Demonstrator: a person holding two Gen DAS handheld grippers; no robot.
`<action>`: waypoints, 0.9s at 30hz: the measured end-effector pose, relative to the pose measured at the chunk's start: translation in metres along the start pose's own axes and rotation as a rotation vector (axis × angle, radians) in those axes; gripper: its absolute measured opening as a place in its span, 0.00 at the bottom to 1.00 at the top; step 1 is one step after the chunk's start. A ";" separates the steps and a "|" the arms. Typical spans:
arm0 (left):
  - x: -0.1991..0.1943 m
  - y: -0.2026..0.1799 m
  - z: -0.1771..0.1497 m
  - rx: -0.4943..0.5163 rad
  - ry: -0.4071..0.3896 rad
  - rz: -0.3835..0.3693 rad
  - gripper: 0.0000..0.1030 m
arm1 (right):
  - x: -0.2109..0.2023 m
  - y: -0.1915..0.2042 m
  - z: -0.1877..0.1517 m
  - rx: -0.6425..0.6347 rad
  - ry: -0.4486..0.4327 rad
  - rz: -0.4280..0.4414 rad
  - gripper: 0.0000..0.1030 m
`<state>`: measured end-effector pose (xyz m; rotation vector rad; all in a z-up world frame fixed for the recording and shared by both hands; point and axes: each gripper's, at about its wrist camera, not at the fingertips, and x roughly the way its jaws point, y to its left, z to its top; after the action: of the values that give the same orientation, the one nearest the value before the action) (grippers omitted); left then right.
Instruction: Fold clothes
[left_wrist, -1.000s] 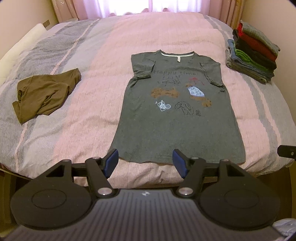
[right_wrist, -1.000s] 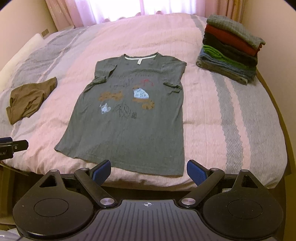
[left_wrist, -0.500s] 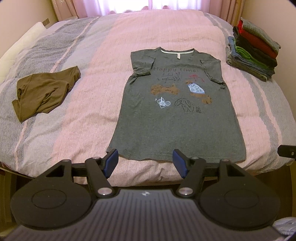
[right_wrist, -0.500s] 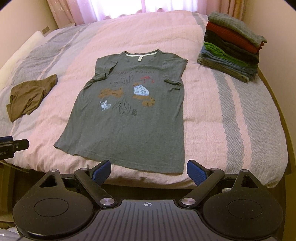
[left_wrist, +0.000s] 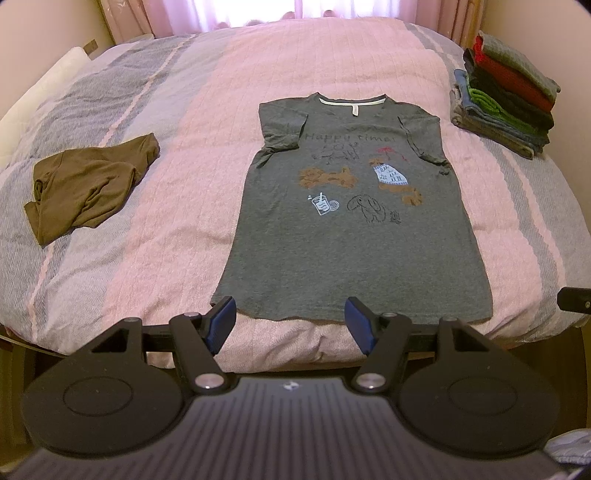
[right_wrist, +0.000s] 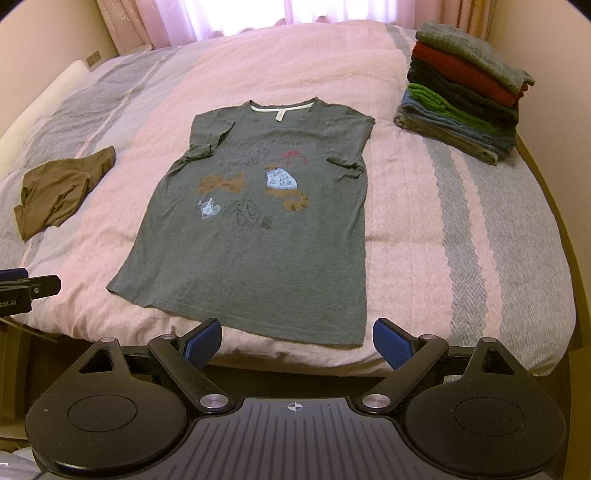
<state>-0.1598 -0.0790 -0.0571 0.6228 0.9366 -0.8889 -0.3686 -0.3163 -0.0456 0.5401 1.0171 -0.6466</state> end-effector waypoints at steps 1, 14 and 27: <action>0.001 -0.001 0.000 0.001 0.002 0.000 0.61 | 0.001 -0.001 0.000 0.002 0.003 0.001 0.89; 0.036 -0.012 0.013 0.035 0.081 0.000 0.62 | 0.033 -0.017 0.008 0.048 0.070 0.007 0.89; 0.135 -0.008 0.080 0.098 0.182 -0.041 0.62 | 0.115 -0.052 0.055 0.185 0.193 -0.044 0.89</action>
<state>-0.0934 -0.1950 -0.1392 0.7805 1.0764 -0.9298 -0.3302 -0.4174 -0.1307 0.7553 1.1586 -0.7429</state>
